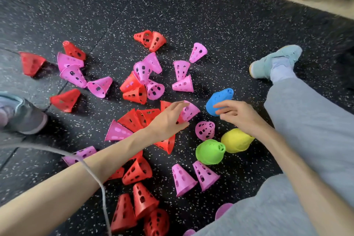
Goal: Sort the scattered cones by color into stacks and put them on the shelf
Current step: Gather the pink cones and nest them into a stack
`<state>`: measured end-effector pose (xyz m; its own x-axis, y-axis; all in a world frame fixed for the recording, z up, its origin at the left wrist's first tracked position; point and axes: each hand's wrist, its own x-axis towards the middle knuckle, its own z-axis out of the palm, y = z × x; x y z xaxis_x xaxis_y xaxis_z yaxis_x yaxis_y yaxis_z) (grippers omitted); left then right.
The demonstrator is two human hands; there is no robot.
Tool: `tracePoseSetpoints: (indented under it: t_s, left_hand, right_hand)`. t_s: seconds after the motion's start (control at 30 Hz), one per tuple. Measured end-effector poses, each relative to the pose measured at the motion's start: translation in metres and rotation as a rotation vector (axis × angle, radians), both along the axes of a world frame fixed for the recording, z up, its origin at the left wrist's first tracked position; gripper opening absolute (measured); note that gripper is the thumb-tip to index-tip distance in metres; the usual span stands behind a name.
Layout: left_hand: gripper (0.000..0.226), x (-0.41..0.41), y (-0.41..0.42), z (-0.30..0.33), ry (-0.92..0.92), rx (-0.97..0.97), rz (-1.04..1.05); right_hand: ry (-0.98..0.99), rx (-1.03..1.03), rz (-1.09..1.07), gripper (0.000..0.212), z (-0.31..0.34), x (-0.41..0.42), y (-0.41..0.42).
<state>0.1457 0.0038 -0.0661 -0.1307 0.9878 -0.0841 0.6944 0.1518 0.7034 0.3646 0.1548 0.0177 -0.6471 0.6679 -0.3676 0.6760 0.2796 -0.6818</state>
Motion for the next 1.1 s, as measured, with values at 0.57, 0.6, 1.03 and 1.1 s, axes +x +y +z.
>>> tracePoseSetpoints:
  t_s: [0.57, 0.6, 1.03, 1.1]
  left_hand:
    - [0.053, 0.023, 0.042, -0.010, 0.458, -0.164, -0.003]
    - [0.051, 0.023, 0.042, -0.010, 0.441, -0.153, 0.006]
    - [0.067, 0.006, 0.007, 0.011, -0.232, 0.076, 0.256]
    - [0.068, 0.002, 0.000, 0.017, -0.261, 0.085, 0.254]
  right_hand:
    - [-0.285, -0.040, 0.270, 0.032, -0.032, -0.026, 0.009]
    - [-0.286, -0.038, 0.269, 0.031, -0.034, -0.027, 0.009]
    - [-0.325, -0.130, 0.231, 0.041, -0.044, -0.034, 0.014]
    - [-0.323, -0.159, 0.231, 0.049, -0.044, -0.036, 0.010]
